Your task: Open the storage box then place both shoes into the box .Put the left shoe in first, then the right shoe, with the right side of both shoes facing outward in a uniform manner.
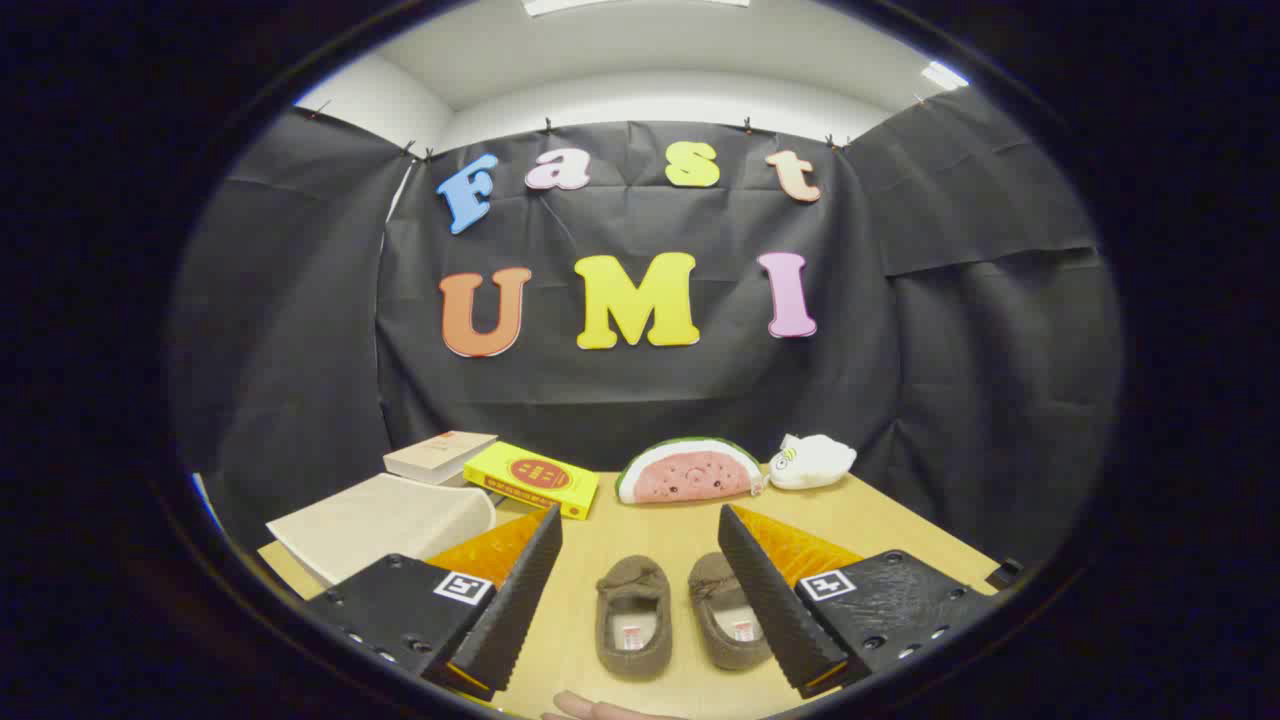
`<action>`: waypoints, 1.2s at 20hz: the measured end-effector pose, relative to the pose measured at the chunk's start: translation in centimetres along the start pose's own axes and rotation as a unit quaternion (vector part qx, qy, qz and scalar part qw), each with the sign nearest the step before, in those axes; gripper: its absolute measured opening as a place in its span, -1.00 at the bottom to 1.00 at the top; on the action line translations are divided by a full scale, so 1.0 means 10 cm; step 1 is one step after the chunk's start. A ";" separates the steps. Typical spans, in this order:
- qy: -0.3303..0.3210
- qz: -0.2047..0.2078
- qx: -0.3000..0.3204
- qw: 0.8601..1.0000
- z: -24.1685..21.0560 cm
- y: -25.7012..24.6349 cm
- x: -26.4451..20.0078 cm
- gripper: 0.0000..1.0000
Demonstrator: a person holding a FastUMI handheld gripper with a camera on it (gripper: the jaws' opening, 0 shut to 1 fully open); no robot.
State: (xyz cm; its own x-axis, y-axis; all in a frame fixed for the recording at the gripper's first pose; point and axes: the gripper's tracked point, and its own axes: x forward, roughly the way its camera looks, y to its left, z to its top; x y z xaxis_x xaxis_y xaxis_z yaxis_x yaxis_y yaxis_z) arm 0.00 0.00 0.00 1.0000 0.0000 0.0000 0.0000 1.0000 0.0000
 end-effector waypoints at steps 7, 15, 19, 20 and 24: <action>0.005 -0.002 0.008 1.000 0.01 -0.03 -0.03 0.91; 0.009 0.000 0.007 1.000 -0.02 0.03 0.01 0.91; 0.028 0.035 0.022 0.999 -0.11 0.25 0.12 0.91; 0.036 0.047 0.026 0.998 -0.15 0.32 0.15 0.91; 0.086 0.105 0.054 0.989 -0.35 0.68 0.33 0.91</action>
State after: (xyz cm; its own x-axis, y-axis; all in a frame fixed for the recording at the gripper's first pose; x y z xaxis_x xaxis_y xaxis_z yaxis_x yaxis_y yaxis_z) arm 3.29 6.85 -3.53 0.9631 0.2165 -0.1596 -0.1980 0.9723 0.1241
